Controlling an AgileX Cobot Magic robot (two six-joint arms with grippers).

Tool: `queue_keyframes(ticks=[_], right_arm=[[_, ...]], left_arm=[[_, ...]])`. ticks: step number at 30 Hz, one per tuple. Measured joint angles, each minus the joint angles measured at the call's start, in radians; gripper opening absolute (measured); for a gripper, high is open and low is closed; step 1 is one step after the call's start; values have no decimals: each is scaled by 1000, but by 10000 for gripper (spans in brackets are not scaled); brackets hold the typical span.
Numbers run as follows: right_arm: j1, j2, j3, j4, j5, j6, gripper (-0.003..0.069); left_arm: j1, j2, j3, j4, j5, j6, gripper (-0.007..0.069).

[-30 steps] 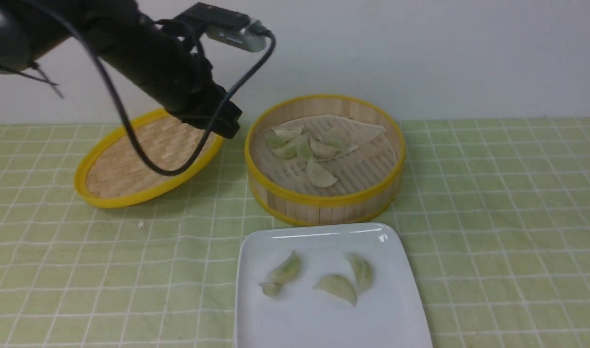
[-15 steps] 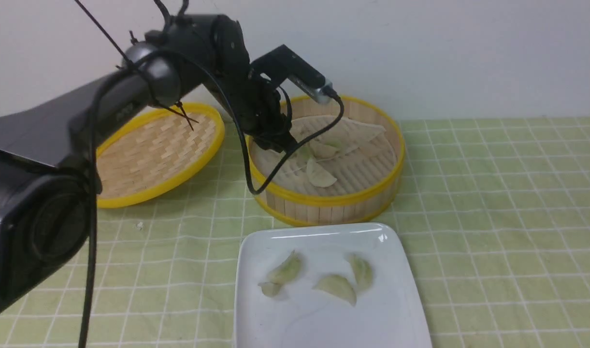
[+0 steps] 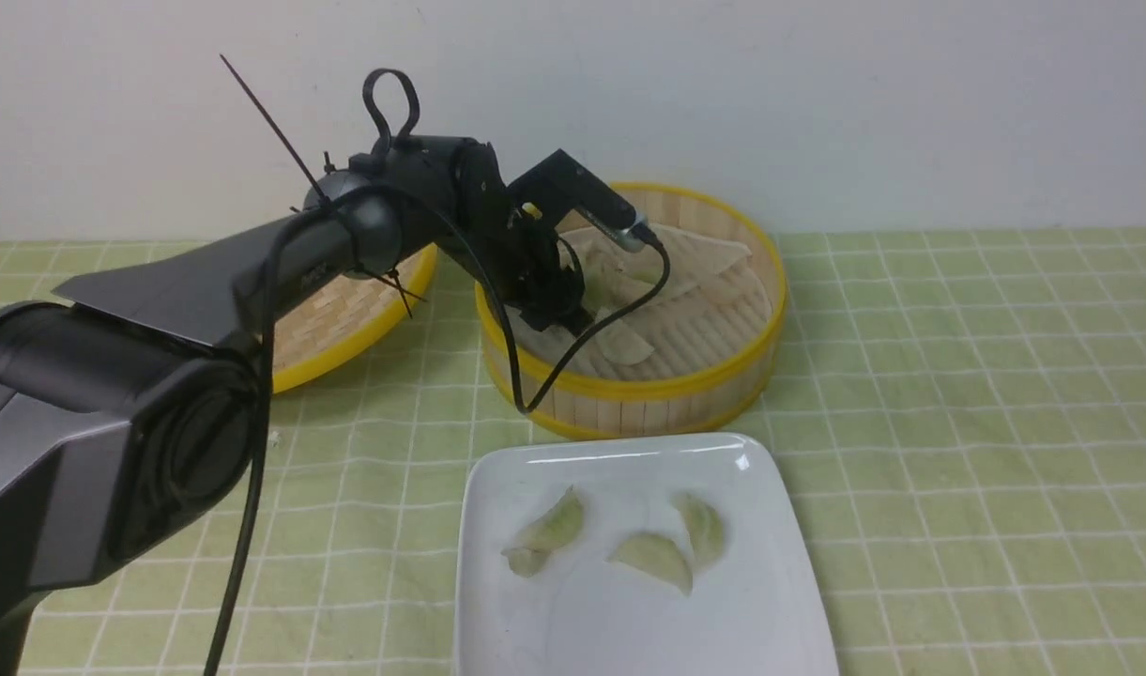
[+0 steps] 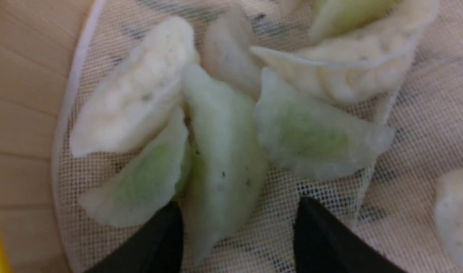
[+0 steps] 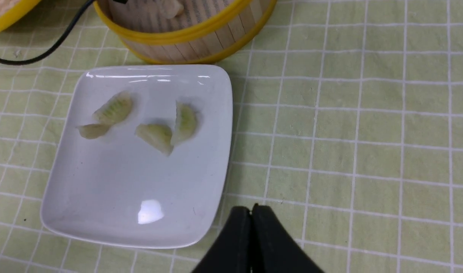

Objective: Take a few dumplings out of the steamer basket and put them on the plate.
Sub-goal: Use the left arm to grab a dumpling from the steamer, then use the left arm to put the dumpling into the plate

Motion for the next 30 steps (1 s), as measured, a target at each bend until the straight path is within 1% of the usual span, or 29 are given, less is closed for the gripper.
queue_keyframes(ticks=[1, 2, 4, 5, 6, 7, 9, 10, 12, 21, 30], right_arm=[[0, 0, 0, 1, 4, 0, -10], [0, 0, 0, 1, 8, 0, -10], [0, 0, 0, 1, 15, 0, -10], [0, 0, 0, 2, 20, 0, -10], [0, 0, 0, 2, 22, 0, -10], [0, 0, 0, 2, 23, 0, -10], [0, 0, 0, 2, 29, 0, -10], [0, 0, 0, 2, 29, 0, -10], [0, 0, 0, 3, 33, 0, -10], [0, 0, 0, 24, 36, 0, -10], [0, 0, 0, 27, 36, 0, -10]], left_arm=[[0, 2, 0, -3, -1, 0, 325], [-2, 2, 0, -4, -1, 0, 285], [-7, 2, 0, -10, 3, 0, 179], [-13, 2, -3, -10, 7, 1, 102], [-16, 2, -9, -4, 14, 3, 64], [-17, 2, -17, -1, 22, 4, 53], [-17, -1, -47, 6, 87, 4, 46], [-17, -1, -47, 6, 87, 4, 46], [-17, -23, -83, 13, 176, -1, 46], [-17, -179, -177, 54, 387, -80, 46], [-17, -202, -179, 53, 501, -82, 46]])
